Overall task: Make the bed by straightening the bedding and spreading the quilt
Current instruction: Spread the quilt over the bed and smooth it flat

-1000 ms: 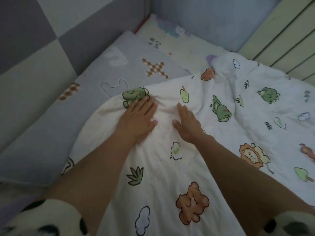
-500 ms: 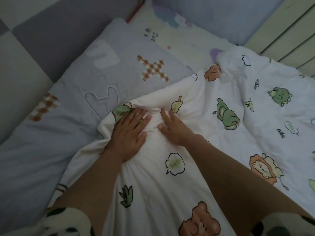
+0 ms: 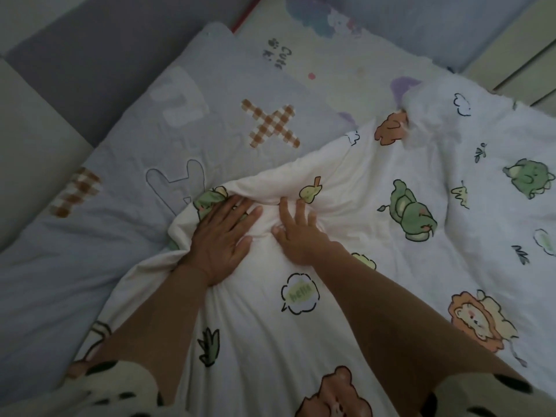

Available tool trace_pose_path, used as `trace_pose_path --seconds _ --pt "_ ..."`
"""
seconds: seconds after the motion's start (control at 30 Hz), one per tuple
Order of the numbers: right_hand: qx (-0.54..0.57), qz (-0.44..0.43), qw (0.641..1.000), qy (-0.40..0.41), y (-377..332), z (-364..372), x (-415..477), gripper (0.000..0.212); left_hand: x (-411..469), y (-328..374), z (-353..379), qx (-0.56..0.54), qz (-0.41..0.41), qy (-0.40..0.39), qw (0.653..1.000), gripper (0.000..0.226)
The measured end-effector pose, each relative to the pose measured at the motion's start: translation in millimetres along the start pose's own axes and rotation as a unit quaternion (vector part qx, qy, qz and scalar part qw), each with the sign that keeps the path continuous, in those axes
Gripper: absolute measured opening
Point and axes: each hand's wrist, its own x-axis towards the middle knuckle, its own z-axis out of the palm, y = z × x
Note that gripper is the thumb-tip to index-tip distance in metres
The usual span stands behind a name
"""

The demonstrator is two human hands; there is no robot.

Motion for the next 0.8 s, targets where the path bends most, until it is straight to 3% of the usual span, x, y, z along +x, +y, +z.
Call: trace_pose_path --seconds 0.63,0.8 --pt "-0.041 -0.052 0.994 -0.083 15.1 -2.2 0.0 0.07 -3.9 19.8 -10.5 0.053 -0.103 -0.097 0.988 0.056" --pt "-0.046 -0.041 0.995 -0.079 7.6 -9.2 -2.0 0.069 0.8 13.8 -8.4 0.051 -0.089 -0.102 0.989 0.056"
